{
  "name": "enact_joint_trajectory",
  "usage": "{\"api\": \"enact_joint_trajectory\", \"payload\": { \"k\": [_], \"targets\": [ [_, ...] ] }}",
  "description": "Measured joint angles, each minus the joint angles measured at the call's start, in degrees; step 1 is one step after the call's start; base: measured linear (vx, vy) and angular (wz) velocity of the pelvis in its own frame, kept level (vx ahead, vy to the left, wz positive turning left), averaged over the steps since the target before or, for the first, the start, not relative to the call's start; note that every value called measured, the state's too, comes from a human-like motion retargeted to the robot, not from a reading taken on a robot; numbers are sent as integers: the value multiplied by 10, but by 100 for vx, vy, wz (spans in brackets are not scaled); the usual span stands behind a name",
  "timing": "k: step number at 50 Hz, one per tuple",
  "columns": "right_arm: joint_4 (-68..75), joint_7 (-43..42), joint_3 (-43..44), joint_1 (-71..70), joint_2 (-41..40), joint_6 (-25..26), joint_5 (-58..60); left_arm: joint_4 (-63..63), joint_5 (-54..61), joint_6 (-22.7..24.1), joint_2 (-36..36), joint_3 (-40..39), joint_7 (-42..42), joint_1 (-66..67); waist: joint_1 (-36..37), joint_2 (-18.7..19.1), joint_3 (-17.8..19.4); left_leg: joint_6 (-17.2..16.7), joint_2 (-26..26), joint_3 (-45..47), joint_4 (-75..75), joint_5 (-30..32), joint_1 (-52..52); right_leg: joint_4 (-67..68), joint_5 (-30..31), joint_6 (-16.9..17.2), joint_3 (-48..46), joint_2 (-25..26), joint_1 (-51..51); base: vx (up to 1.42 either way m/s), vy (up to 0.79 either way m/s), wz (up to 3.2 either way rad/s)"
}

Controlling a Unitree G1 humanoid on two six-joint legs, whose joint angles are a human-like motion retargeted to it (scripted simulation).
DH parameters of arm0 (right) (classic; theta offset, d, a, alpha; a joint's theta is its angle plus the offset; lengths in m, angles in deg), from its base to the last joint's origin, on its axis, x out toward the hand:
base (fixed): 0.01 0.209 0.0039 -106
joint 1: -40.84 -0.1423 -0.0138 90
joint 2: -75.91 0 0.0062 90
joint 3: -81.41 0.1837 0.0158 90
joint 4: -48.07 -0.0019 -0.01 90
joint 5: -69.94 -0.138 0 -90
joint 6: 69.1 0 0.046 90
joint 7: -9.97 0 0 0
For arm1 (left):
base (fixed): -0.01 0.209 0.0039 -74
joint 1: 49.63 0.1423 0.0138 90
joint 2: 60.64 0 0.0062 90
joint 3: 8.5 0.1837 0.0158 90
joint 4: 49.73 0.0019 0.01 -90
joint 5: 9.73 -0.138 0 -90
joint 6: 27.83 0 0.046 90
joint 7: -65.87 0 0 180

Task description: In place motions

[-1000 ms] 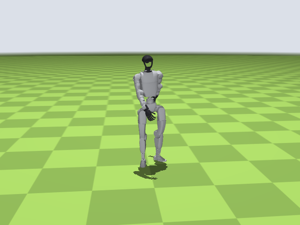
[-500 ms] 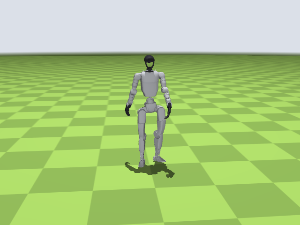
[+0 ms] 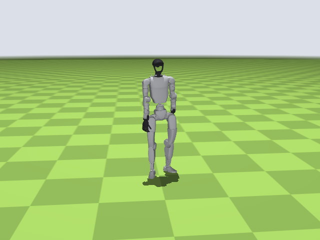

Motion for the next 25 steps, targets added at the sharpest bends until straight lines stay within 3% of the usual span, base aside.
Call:
{"api": "enact_joint_trajectory", "payload": {
  "k": [7,12,19,22,25],
  "targets": [
    [-231,55,-68,-141,-40,-85,17,9,3,16,-3,-66,3,251,-4,2,3,-7,8,15,1,3,3,3,1,1,21,8,-10,0,-1,-15],
    [-302,31,-82,-170,-31,-127,41,11,49,39,-8,-87,-59,300,-15,-5,2,-7,7,3,5,6,0,3,-3,4,11,4,-3,2,-3,30],
    [-241,0,-92,-71,-8,-126,67,1,123,63,-17,-48,-92,155,-16,-11,-13,-4,5,-10,8,6,-11,0,-8,6,-9,0,4,3,-1,22],
    [-138,-6,-69,-8,-4,-109,74,-22,132,63,-19,-11,-79,47,-15,-14,-15,-2,4,-13,9,6,-13,-1,-9,8,-16,-2,7,0,0,0],
    [5,-68,-22,44,5,-82,71,-58,134,69,-16,31,-44,-61,-15,-16,-16,0,3,-17,9,6,-14,-3,-9,8,-25,-4,13,0,0,0]
  ]
}}
